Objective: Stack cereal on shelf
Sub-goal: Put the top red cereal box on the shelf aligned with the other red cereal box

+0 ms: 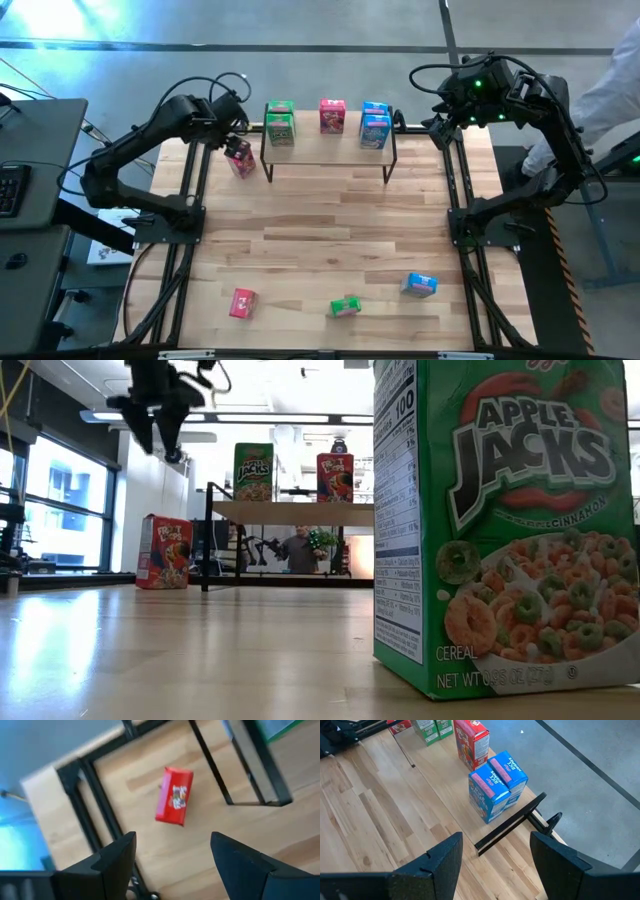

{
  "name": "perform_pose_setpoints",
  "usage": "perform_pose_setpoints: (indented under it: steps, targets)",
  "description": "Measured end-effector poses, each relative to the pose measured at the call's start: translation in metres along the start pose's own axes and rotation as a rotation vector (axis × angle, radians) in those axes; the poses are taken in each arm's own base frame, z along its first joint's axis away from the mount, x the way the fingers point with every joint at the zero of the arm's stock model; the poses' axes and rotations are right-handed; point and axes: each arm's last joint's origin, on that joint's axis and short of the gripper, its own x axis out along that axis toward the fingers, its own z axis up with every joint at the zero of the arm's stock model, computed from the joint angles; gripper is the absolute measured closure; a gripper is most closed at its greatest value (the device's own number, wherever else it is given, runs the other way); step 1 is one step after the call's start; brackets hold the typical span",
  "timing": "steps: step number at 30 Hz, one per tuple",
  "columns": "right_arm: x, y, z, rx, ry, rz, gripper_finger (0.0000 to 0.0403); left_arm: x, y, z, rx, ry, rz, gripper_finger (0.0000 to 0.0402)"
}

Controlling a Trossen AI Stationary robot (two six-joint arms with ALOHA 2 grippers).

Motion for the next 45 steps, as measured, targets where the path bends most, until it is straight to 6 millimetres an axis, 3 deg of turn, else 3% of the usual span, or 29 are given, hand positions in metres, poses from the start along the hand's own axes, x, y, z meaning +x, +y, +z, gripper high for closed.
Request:
perform_pose_setpoints:
  steps: [9, 21, 45]
  targets:
    - [0.000, 0.000, 0.000, 0.000, -0.001, 0.000, 0.0178, 0.040, 0.011, -0.011, -0.093, 0.024, -0.132, 0.0153]
    - [0.000, 0.000, 0.000, 0.000, 0.000, 0.000, 0.0178, 0.088, 0.017, -0.019, -0.071, 0.003, -0.164, 0.0153]
    - [0.000, 0.000, 0.000, 0.000, -0.001, 0.000, 0.0178, 0.123, 0.018, -0.028, -0.049, -0.024, -0.183, 0.0154]
